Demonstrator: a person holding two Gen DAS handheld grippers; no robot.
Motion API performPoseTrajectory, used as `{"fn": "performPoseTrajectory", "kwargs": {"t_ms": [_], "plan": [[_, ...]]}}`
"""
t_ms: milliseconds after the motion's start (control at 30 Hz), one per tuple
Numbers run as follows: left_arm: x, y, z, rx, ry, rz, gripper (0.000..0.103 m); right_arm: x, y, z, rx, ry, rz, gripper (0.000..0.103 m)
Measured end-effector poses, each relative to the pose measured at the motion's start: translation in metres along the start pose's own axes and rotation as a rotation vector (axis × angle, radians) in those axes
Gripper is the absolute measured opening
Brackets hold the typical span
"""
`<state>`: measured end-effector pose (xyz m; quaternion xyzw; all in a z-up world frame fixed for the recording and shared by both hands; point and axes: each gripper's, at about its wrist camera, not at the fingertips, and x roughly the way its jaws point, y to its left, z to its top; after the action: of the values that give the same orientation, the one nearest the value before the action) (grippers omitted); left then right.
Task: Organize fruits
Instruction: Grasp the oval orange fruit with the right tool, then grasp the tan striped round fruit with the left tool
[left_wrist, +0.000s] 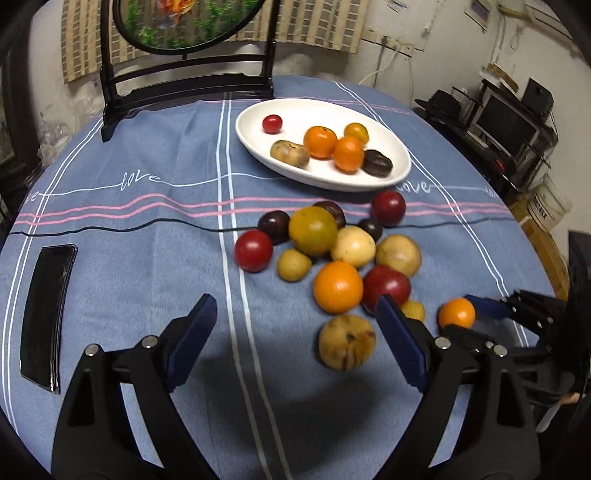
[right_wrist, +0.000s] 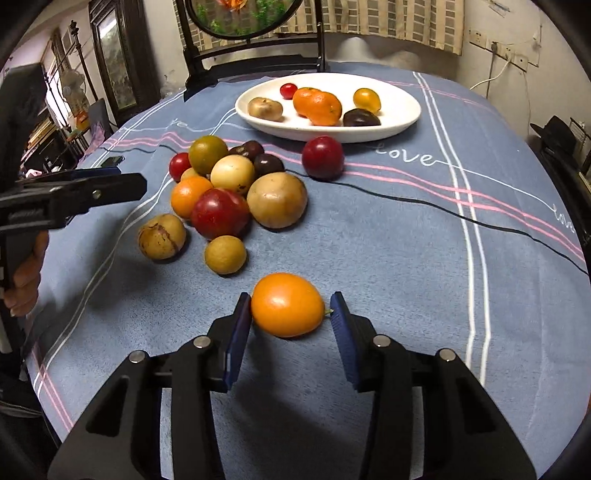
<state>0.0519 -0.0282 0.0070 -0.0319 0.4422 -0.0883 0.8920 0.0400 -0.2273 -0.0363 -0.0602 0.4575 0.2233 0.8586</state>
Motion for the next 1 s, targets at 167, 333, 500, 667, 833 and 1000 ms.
{"fn": "performPoseTrajectory", "kwargs": {"t_ms": [167, 333, 500, 667, 833, 1000], "plan": [[0.003, -0.011, -0.013, 0.034, 0.044, -0.056, 0.089, 0.000, 0.002, 0.002, 0.000, -0.014, -0.010, 0.042], [0.018, -0.027, -0.021, 0.101, 0.078, -0.024, 0.086, -0.005, -0.006, 0.005, 0.034, -0.047, 0.009, 0.042], [0.040, -0.025, -0.021, 0.079, 0.147, -0.044, 0.057, -0.001, -0.013, 0.005, 0.069, -0.050, 0.050, 0.042], [0.040, -0.026, -0.019, 0.081, 0.139, -0.065, 0.042, 0.000, -0.016, 0.004, 0.083, -0.049, 0.068, 0.042], [0.039, -0.028, -0.018, 0.087, 0.153, -0.085, 0.040, -0.002, -0.016, 0.005, 0.083, -0.058, 0.058, 0.042], [0.022, -0.023, -0.003, 0.091, 0.091, -0.091, 0.040, -0.015, -0.017, 0.013, 0.080, -0.093, 0.037, 0.042]]}}
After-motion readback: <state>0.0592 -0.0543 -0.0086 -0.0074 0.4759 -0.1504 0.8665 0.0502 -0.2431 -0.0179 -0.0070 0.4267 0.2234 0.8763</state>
